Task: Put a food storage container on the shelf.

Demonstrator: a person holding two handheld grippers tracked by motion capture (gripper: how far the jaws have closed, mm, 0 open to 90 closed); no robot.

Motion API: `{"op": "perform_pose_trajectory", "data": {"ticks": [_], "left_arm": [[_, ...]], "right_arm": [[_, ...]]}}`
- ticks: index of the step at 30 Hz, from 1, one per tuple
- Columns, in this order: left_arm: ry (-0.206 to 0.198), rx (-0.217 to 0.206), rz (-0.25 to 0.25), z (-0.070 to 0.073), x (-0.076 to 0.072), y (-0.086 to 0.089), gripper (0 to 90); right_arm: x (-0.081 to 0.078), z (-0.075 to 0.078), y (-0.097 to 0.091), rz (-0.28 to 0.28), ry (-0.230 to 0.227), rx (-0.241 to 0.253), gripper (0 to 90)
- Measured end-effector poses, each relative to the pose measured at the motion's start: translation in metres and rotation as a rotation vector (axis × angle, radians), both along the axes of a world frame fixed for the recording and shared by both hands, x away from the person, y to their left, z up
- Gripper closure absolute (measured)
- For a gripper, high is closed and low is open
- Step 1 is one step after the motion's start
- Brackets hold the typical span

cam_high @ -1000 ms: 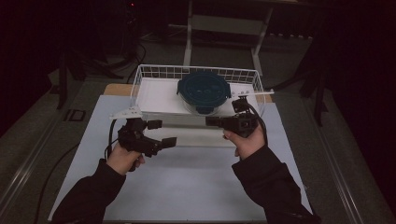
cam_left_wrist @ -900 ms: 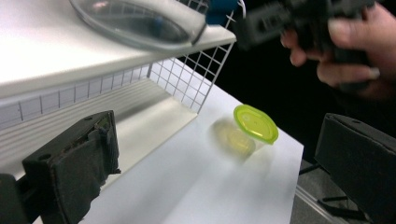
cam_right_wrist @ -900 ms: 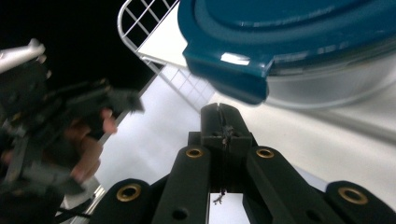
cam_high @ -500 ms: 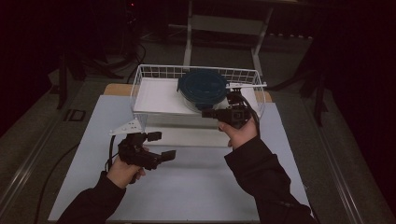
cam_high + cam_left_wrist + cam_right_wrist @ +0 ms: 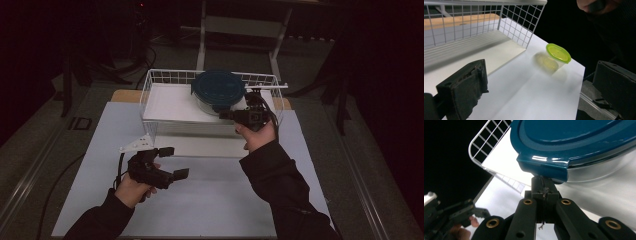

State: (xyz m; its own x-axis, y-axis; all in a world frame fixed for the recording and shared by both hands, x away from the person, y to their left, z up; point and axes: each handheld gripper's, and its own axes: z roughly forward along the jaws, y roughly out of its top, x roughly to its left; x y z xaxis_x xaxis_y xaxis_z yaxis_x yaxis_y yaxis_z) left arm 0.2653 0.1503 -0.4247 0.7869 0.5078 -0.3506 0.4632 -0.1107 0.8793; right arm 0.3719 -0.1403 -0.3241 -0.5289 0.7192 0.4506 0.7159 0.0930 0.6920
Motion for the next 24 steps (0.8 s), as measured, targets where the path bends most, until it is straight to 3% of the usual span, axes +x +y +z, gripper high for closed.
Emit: {"op": "perform_pose_trajectory", "data": {"ticks": [4,9,13,16,20,22,24], "left_arm": [[0.01,0.009,-0.012,-0.004,-0.002,-0.001,0.0],[0.016,0.005,-0.021,-0.012,-0.006,0.002,0.0],[0.005,0.015,-0.02,-0.018,-0.012,0.006,0.0],[-0.006,0.014,-0.016,-0.024,-0.017,0.011,0.0],[-0.029,0.014,0.002,-0.032,-0.026,0.016,0.0],[-0.035,0.017,0.005,-0.036,-0.031,0.019,0.0],[-0.023,0.011,-0.008,-0.039,-0.033,0.022,0.0]], "right_arm": [[0.0,0.0,0.001,0.006,-0.005,0.0,89.2],[-0.004,-0.003,0.001,0.035,-0.011,0.013,81.9],[-0.017,-0.007,-0.002,0.078,-0.042,0.016,68.4],[-0.028,-0.014,-0.009,0.127,-0.084,0.044,52.5],[-0.044,-0.025,-0.023,0.143,-0.117,0.054,31.0],[-0.05,-0.03,-0.029,0.156,-0.12,0.063,26.0],[-0.055,-0.038,-0.037,0.179,-0.108,0.103,22.4]]}}
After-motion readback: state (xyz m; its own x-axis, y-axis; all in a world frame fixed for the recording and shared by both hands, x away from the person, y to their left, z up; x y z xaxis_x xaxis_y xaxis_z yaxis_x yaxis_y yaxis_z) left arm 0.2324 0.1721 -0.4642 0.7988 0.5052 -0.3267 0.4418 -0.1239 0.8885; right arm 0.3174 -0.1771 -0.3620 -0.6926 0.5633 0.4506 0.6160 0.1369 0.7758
